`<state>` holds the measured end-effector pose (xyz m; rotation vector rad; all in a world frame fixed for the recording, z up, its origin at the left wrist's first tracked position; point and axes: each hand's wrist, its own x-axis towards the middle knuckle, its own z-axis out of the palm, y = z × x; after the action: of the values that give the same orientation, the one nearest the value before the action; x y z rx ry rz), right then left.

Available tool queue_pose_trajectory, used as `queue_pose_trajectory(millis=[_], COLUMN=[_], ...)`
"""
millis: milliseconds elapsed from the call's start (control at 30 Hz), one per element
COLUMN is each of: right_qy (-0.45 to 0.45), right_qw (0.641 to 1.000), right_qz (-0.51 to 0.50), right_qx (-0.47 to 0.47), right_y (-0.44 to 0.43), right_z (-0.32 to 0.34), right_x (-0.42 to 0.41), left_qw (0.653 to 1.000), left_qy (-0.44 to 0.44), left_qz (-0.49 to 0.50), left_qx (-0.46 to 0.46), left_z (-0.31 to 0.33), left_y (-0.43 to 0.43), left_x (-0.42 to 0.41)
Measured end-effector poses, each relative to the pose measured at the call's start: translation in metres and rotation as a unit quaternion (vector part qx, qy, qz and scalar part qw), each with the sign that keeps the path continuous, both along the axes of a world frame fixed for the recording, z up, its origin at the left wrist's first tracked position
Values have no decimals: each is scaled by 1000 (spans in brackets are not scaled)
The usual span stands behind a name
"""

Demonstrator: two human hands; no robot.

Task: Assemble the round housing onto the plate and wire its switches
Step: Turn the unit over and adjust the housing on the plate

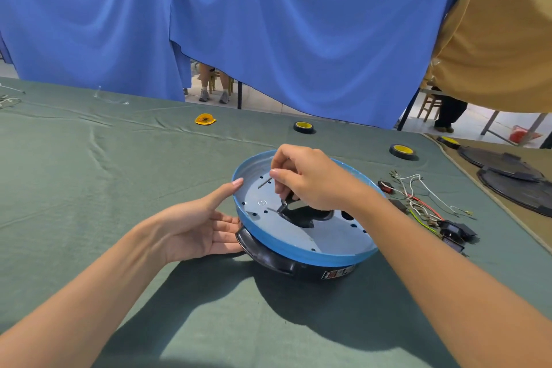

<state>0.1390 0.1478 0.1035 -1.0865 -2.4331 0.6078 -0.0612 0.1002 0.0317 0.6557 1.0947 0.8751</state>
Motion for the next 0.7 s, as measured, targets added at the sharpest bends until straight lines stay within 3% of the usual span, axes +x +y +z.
queue_pose_trajectory(millis=[133,333,700], right_qy=[-54,-79,-147], right_qw=[997,992,983], right_qz=[48,94,109], right_qx=[31,1,29], right_y=[5,12,15], right_z=[1,2,11], right_x=[-15,-25,-36], left_qw=[1000,999,999], left_qy=[-22,-37,-7], left_qz=[-22,-31,-37], left_qx=[2,14,34], left_z=[-4,-11,-16], left_y=[2,5,10], left_x=[-5,-9,-9])
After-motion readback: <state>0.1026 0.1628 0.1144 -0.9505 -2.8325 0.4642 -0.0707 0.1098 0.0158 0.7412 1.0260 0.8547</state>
